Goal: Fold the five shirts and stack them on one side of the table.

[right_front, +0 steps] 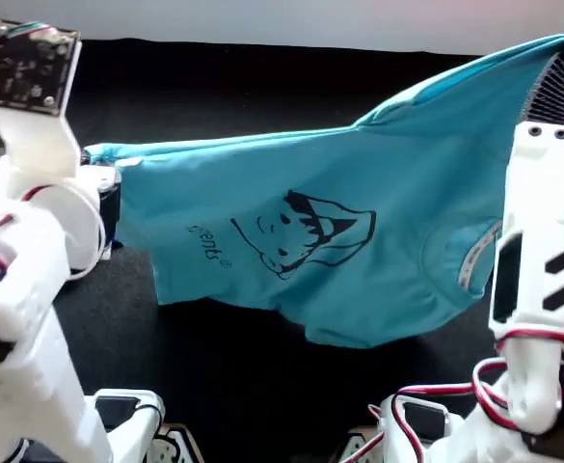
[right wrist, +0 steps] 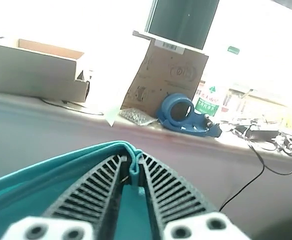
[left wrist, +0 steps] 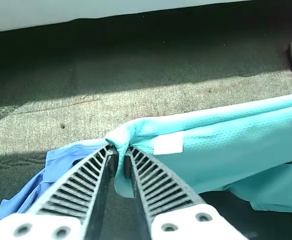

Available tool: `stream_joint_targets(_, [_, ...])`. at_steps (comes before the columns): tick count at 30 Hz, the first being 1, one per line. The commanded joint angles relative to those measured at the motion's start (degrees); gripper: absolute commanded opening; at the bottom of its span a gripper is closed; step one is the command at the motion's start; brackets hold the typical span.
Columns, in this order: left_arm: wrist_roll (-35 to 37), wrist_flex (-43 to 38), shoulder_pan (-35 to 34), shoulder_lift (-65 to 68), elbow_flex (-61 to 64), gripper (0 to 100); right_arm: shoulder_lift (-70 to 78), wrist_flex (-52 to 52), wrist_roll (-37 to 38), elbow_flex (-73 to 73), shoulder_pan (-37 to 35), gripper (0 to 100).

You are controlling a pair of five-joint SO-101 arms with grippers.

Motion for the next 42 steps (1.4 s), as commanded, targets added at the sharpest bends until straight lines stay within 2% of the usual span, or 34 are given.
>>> stream_joint_targets(1, [-0.18,-0.18,-0.84,-2.59,-1.89,1,0.04,-2.95,-0.18,-3.74,0.75,0.5])
stream_joint_targets(6, [-0.18,-0.18,-0.84,-4.88,-1.89,1,0.04,-3.74,0.00,-7.34,0.75,0.5])
stream_joint_targets(11, [-0.18,-0.26,-0.84,-8.22,-1.98,1,-0.48,-3.65,3.87,-11.03,0.75,0.5])
stream_joint_targets(15, [-0.18,-0.35,-0.84,-10.86,-2.59,1,-0.48,-3.38,3.87,-13.32,0.75,0.5])
stream_joint_targets(21, [-0.26,-0.88,-0.84,-11.03,-10.95,1,-0.40,-3.30,3.69,-13.23,0.75,0.5])
stream_joint_targets(31, [-0.26,-2.81,-0.84,-11.65,-11.30,1,-1.10,-0.04,3.60,-14.55,0.57,0.5])
stream_joint_targets(42, [-0.18,-2.73,-0.84,-11.74,-11.38,1,-8.31,2.86,3.52,-15.16,0.48,0.5])
